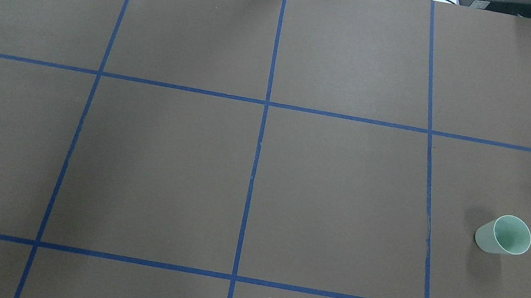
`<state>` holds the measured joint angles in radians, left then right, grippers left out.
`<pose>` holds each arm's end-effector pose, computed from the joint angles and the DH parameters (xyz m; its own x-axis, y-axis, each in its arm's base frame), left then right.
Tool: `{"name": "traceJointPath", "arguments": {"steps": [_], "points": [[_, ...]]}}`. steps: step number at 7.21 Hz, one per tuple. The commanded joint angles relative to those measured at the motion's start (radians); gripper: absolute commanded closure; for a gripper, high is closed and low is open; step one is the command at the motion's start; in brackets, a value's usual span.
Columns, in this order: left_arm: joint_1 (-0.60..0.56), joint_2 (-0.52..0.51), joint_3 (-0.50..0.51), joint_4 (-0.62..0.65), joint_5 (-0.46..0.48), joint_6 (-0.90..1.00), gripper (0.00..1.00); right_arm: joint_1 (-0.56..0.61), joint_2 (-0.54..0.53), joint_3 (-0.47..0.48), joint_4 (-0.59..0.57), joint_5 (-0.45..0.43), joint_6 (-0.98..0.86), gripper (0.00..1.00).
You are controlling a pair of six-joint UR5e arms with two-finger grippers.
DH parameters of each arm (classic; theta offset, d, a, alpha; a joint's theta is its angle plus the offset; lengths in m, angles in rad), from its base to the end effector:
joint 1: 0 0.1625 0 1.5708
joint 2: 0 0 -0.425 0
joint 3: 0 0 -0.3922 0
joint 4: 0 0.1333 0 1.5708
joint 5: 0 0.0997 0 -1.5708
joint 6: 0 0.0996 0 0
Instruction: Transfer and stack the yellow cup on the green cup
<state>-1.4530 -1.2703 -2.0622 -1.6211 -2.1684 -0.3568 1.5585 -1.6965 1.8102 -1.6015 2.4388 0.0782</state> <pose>-0.0326 -0.3822 0.5502 0.7943 -0.1207 -0.5954 0.1743 0.9841 0.0330 0.0519 -0.4417 0.5955 0.6445 0.0069 0.7646 -0.0382 0.9990 0.0232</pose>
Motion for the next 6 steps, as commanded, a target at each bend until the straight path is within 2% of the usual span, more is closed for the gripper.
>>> {"name": "traceJointPath", "arguments": {"steps": [1,2,3,4,5,6], "points": [[0.208,0.107,-0.113,-0.005,0.19,-0.297,0.0,0.0,-0.002,0.001,0.0,0.0,0.0,0.0],[0.3,0.146,-0.115,-0.034,0.313,-0.441,0.0,0.0,-0.003,0.001,0.0,0.0,0.002,0.0],[0.339,0.236,-0.115,-0.125,0.379,-0.518,0.0,0.0,-0.003,0.003,0.0,0.002,0.002,0.0],[0.364,0.344,-0.115,-0.24,0.406,-0.6,0.0,0.0,-0.003,0.003,0.0,0.002,0.002,0.0],[0.431,0.42,-0.115,-0.306,0.47,-0.725,0.0,0.0,-0.003,0.004,0.0,0.002,0.002,0.0],[0.579,0.436,-0.113,-0.301,0.554,-0.933,0.0,0.0,-0.005,0.008,0.0,0.0,0.002,0.0]]}}
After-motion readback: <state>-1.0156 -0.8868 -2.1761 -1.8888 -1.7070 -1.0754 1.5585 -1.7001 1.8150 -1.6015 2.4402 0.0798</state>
